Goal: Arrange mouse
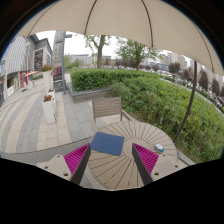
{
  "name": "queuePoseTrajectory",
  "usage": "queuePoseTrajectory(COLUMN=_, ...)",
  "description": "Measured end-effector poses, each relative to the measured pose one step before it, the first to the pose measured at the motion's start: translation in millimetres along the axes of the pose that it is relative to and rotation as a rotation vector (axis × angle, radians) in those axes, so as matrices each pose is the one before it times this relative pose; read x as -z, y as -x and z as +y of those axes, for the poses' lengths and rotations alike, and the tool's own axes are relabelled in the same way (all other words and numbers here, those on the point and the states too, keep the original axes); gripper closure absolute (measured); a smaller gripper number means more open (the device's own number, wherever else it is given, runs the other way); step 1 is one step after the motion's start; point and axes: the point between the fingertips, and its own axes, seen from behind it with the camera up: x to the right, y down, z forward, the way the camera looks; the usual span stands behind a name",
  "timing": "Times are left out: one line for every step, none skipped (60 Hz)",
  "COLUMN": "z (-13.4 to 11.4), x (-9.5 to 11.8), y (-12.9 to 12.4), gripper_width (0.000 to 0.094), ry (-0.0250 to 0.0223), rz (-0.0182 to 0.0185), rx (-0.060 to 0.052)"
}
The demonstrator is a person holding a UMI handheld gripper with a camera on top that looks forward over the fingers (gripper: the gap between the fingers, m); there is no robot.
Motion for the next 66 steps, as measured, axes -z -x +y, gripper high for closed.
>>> queuePoseTrajectory(z=0.40, x=-0.41, y=-1.61, gripper_width=0.0085, ry=0.00062, rz=0.00408, rx=0.0006)
queuePoseTrajectory(z=0.84, x=-0.49, y=-1.52, gripper_width=0.0084, ry=0.00171, rz=0.00357, rx=-0.0014)
queuePoseTrajectory(z=1.27, x=-0.64, y=-1.30, gripper_width=0.0084, ry=0.00248, rz=0.00213, rx=-0.0023)
queuePoseTrajectory(z=1.55, x=-0.77, y=-1.37, gripper_width=0.0085, ry=0.00278, rz=0.00149, rx=-0.0029)
queuePoseTrajectory(z=1.98, x=-1.05, y=-1.91, gripper_width=0.0085, ry=0.00347, rz=0.00174, rx=-0.0032)
queuePoseTrajectory(z=1.83, x=-0.21, y=-2.01, gripper_width=0.0084, ry=0.00280, rz=0.00413, rx=-0.0023)
queuePoseTrajectory(z=2.62, x=-1.42, y=-3.01, gripper_width=0.0085, ry=0.00378, rz=0.00514, rx=-0.0037)
queuePoseTrajectory(z=2.79, x=-1.70, y=-3.49, gripper_width=0.0084, ry=0.00384, rz=0.00625, rx=-0.0027)
queuePoseTrajectory(z=3.10, x=-1.92, y=-4.07, gripper_width=0.0085, ry=0.00368, rz=0.00710, rx=-0.0024)
queuePoseTrajectory(z=2.66, x=-1.82, y=-5.14, gripper_width=0.0084, ry=0.00347, rz=0.00815, rx=-0.0022)
queuePoseTrajectory(z=2.81, x=-1.92, y=-4.64, gripper_width=0.0083, ry=0.00310, rz=0.00870, rx=-0.0014)
queuePoseTrajectory(z=2.34, x=-2.17, y=-5.06, gripper_width=0.0083, ry=0.00418, rz=0.00821, rx=-0.0011)
queuePoseTrajectory(z=3.02, x=-2.53, y=-3.71, gripper_width=0.0082, ry=0.00454, rz=0.00738, rx=-0.0012)
queuePoseTrajectory(z=3.17, x=-2.53, y=-3.84, gripper_width=0.0085, ry=0.00396, rz=0.00637, rx=-0.0025)
queuePoseTrajectory(z=2.74, x=-1.57, y=-3.78, gripper_width=0.0085, ry=0.00384, rz=0.00582, rx=-0.0033)
queuePoseTrajectory(z=2.48, x=-1.69, y=-4.26, gripper_width=0.0085, ry=0.00313, rz=0.00547, rx=-0.0029)
queuePoseTrajectory(z=2.42, x=-1.98, y=-3.75, gripper_width=0.0085, ry=0.00337, rz=0.00544, rx=-0.0015)
queuePoseTrajectory(z=2.77, x=-2.26, y=-3.81, gripper_width=0.0085, ry=0.00484, rz=0.00471, rx=-0.0006)
queuePoseTrajectory(z=2.98, x=-2.19, y=-2.85, gripper_width=0.0084, ry=0.00621, rz=0.00245, rx=0.0003)
queuePoseTrajectory(z=3.06, x=-2.17, y=-2.39, gripper_width=0.0084, ry=0.00663, rz=0.00042, rx=0.0006)
queuePoseTrajectory(z=2.37, x=-1.54, y=-2.59, gripper_width=0.0082, ry=0.00502, rz=0.00029, rx=-0.0009)
queuePoseTrajectory(z=1.85, x=-1.79, y=-3.81, gripper_width=0.0083, ry=0.00307, rz=0.00110, rx=-0.0030)
queuePoseTrajectory(z=1.40, x=-1.50, y=-3.92, gripper_width=0.0085, ry=0.00177, rz=0.00295, rx=-0.0046)
queuePoseTrajectory(z=1.63, x=-1.23, y=-2.85, gripper_width=0.0082, ry=0.00207, rz=0.00398, rx=-0.0050)
queuePoseTrajectory(z=0.87, x=-1.70, y=-5.41, gripper_width=0.0083, ry=0.00032, rz=0.00454, rx=-0.0052)
queuePoseTrajectory(z=1.29, x=-1.85, y=-4.37, gripper_width=0.0082, ry=0.00089, rz=0.00528, rx=-0.0037)
queuePoseTrajectory(z=0.89, x=-1.45, y=-4.10, gripper_width=0.0082, ry=0.00028, rz=0.00591, rx=-0.0030)
queuePoseTrajectory(z=1.17, x=-1.12, y=-4.14, gripper_width=0.0083, ry=0.00053, rz=0.00676, rx=-0.0021)
queuePoseTrajectory(z=0.95, x=-1.74, y=-5.23, gripper_width=0.0083, ry=-0.00106, rz=0.00795, rx=-0.0021)
queuePoseTrajectory(z=1.06, x=-0.84, y=-4.73, gripper_width=0.0082, ry=0.00022, rz=0.00816, rx=-0.0017)
queuePoseTrajectory(z=1.68, x=-1.19, y=-4.44, gripper_width=0.0081, ry=0.00087, rz=0.00827, rx=-0.0022)
queuePoseTrajectory(z=1.85, x=-1.96, y=-5.08, gripper_width=0.0082, ry=0.00152, rz=0.00819, rx=-0.0021)
queuePoseTrajectory(z=1.87, x=-2.02, y=-3.98, gripper_width=0.0080, ry=0.00181, rz=0.00852, rx=-0.0014)
queuePoseTrajectory(z=1.36, x=-1.90, y=-5.55, gripper_width=0.0082, ry=-0.00029, rz=0.00783, rx=-0.0012)
queuePoseTrajectory(z=1.61, x=-2.20, y=-3.74, gripper_width=0.0081, ry=0.00032, rz=0.00682, rx=-0.0007)
queuePoseTrajectory(z=1.36, x=-2.01, y=-4.08, gripper_width=0.0080, ry=-0.00081, rz=0.00615, rx=-0.0018)
queuePoseTrajectory(z=1.76, x=-2.59, y=-4.07, gripper_width=0.0082, ry=-0.00054, rz=0.00550, rx=-0.0021)
queuePoseTrajectory(z=1.55, x=-2.62, y=-5.22, gripper_width=0.0081, ry=0.00032, rz=0.00611, rx=-0.0019)
queuePoseTrajectory(z=2.98, x=-2.35, y=-3.47, gripper_width=0.0080, ry=0.00351, rz=0.00611, rx=0.0003)
queuePoseTrajectory(z=2.99, x=-2.72, y=-3.99, gripper_width=0.0082, ry=0.00546, rz=0.00525, rx=0.0019)
queuePoseTrajectory(z=2.68, x=-2.30, y=-4.46, gripper_width=0.0081, ry=0.00606, rz=0.00441, rx=0.0017)
queuePoseTrajectory(z=3.21, x=-2.36, y=-2.79, gripper_width=0.0082, ry=0.00770, rz=0.00408, rx=0.0015)
queuePoseTrajectory(z=2.39, x=-2.64, y=-4.42, gripper_width=0.0081, ry=0.00510, rz=0.00512, rx=-0.0002)
queuePoseTrajectory(z=1.88, x=-1.68, y=-4.29, gripper_width=0.0080, ry=0.00266, rz=0.00543, rx=-0.0020)
queuePoseTrajectory(z=1.48, x=-2.53, y=-4.09, gripper_width=0.0081, ry=0.00120, rz=0.00680, rx=-0.0026)
queuePoseTrajectory(z=1.52, x=-2.82, y=-4.72, gripper_width=0.0081, ry=0.00079, rz=0.00747, rx=-0.0025)
queuePoseTrajectory(z=1.77, x=-2.79, y=-4.35, gripper_width=0.0081, ry=0.00101, rz=0.00728, rx=-0.0022)
queuePoseTrajectory(z=2.12, x=-2.77, y=-4.67, gripper_width=0.0079, ry=0.00120, rz=0.00676, rx=-0.0008)
queuePoseTrajectory(z=1.72, x=-3.01, y=-3.87, gripper_width=0.0079, ry=0.00075, rz=0.00657, rx=-0.0005)
queuePoseTrajectory(z=1.86, x=-3.29, y=-3.95, gripper_width=0.0080, ry=0.00007, rz=0.00611, rx=-0.0002)
queuePoseTrajectory(z=1.97, x=-3.43, y=-3.39, gripper_width=0.0080, ry=-0.00101, rz=0.00532, rx=-0.0005)
queuePoseTrajectory(z=2.07, x=-3.62, y=-3.36, gripper_width=0.0080, ry=-0.00131, rz=0.00428, rx=-0.0001)
queuePoseTrajectory(z=2.12, x=-3.62, y=-3.05, gripper_width=0.0081, ry=0.00010, rz=0.00381, rx=0.0003)
queuePoseTrajectory(z=2.65, x=-4.26, y=-3.58, gripper_width=0.0082, ry=0.00152, rz=0.00444, rx=0.0007)
queuePoseTrajectory(z=2.73, x=-4.47, y=-3.98, gripper_width=0.0081, ry=0.00272, rz=0.00495, rx=0.0009)
queuePoseTrajectory(z=2.10, x=-3.88, y=-3.44, gripper_width=0.0079, ry=0.00207, rz=0.00547, rx=-0.0003)
queuePoseTrajectory(z=1.58, x=-3.85, y=-3.30, gripper_width=0.0081, ry=-0.00037, rz=0.00475, rx=-0.0017)
queuePoseTrajectory(z=0.17, x=-2.62, y=-3.45, gripper_width=0.0083, ry=-0.00221, rz=0.00191, rx=-0.0031)
queuePoseTrajectory(z=1.29, x=-3.85, y=-2.62, gripper_width=0.0083, ry=-0.00193, rz=0.00277, rx=-0.0032)
queuePoseTrajectory(z=1.36, x=-4.27, y=-2.48, gripper_width=0.0083, ry=-0.00118, rz=0.00328, rx=-0.0031)
queuePoseTrajectory(z=1.59, x=-4.69, y=-2.95, gripper_width=0.0083, ry=-0.00005, rz=0.00319, rx=-0.0030)
queuePoseTrajectory(z=3.07, x=-6.56, y=-1.86, gripper_width=0.0080, ry=-0.00004, rz=0.00375, rx=-0.0024)
queuePoseTrajectory(z=3.13, x=-5.00, y=-4.48, gripper_width=0.0081, ry=-0.00272, rz=-0.00004, rx=-0.0031)
queuePoseTrajectory(z=-1.84, x=-4.67, y=-0.42, gripper_width=0.0080, ry=-0.00445, rz=-0.00071, rx=-0.0027)
queuePoseTrajectory(z=0.32, x=-5.25, y=-1.11, gripper_width=0.0081, ry=-0.00576, rz=-0.00099, rx=-0.0028)
queuePoseTrajectory(z=0.92, x=-5.53, y=-1.34, gripper_width=0.0081, ry=-0.00423, rz=-0.00124, rx=-0.0015)
